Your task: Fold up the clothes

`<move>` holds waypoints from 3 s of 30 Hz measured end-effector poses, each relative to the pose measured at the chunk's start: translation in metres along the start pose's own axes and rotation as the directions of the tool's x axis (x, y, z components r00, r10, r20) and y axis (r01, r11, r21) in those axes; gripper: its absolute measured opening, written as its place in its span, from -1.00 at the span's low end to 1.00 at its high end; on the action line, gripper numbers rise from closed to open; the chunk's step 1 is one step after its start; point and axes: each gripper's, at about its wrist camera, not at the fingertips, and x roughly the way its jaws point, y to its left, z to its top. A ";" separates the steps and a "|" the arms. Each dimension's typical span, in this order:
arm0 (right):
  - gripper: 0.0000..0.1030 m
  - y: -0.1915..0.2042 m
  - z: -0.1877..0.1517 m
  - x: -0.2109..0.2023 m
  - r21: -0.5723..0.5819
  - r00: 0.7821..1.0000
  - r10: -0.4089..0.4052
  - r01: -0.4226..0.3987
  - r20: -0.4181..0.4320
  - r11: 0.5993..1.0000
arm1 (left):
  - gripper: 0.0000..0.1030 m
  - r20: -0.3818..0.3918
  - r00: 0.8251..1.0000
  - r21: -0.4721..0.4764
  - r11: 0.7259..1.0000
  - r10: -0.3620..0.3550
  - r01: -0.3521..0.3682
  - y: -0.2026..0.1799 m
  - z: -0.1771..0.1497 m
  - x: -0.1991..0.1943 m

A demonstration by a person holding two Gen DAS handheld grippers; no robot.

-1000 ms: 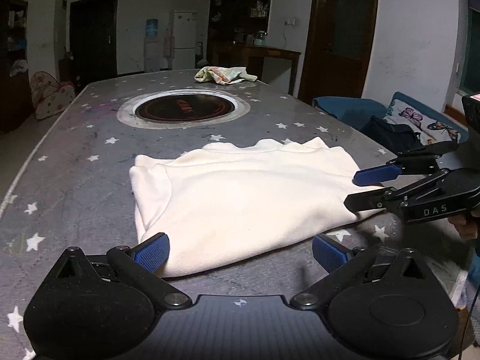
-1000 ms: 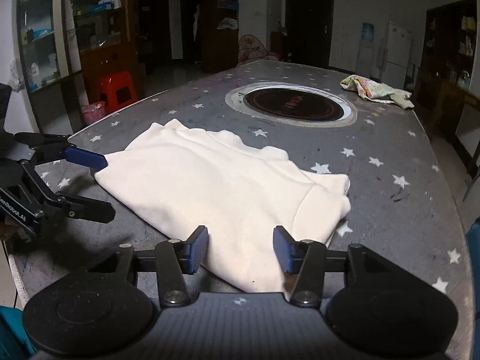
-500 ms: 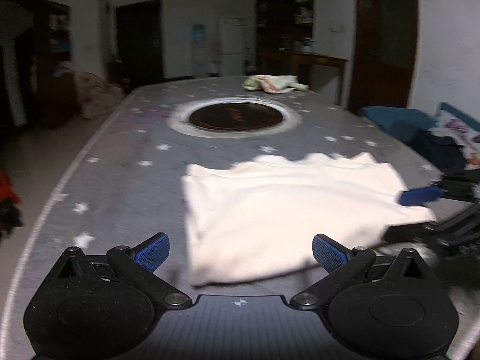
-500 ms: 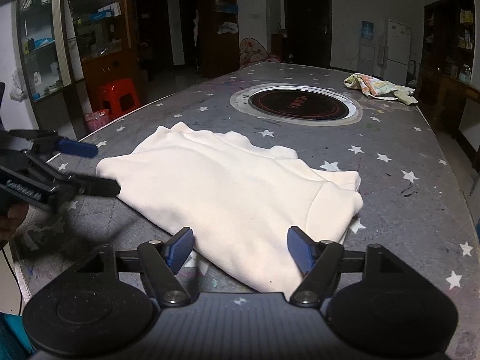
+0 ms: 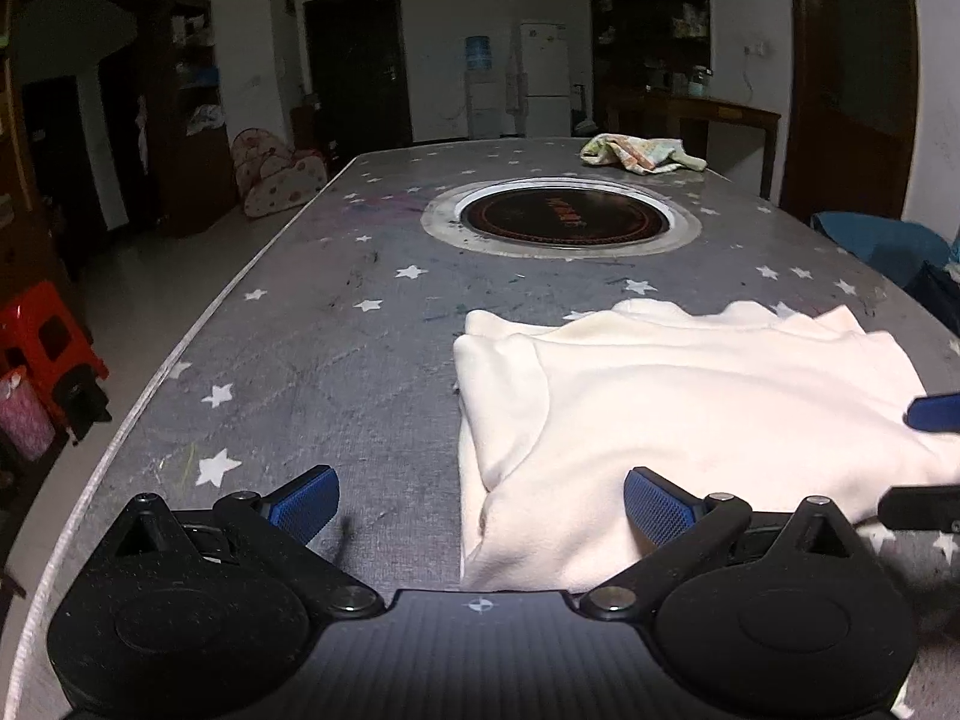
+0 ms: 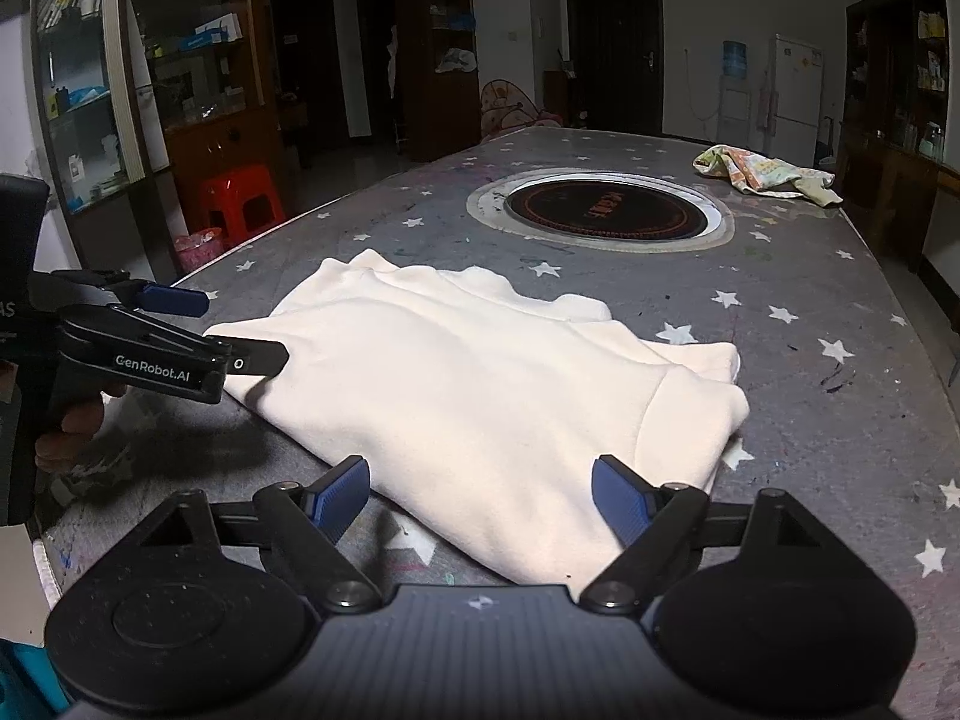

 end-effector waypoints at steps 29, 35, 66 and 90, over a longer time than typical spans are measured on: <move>0.64 0.003 0.013 -0.001 0.023 0.999 -0.031 0.030 0.033 0.999 | 1.00 -0.019 0.997 -0.005 0.997 0.079 -0.079 0.016 0.034 0.030; 0.64 0.000 0.016 0.001 0.077 0.998 -0.052 0.048 0.043 0.996 | 1.00 -0.045 0.997 -0.034 0.998 0.060 -0.061 0.018 0.037 0.036; 0.63 -0.025 0.026 0.013 0.217 0.990 -0.144 0.141 0.001 0.966 | 1.00 -0.058 0.998 -0.128 0.991 -0.039 0.032 0.016 0.056 0.036; 0.36 -0.055 0.030 0.030 0.248 0.984 -0.174 0.176 -0.031 0.953 | 0.98 -0.049 0.997 -0.010 0.998 0.067 -0.068 0.020 0.051 0.067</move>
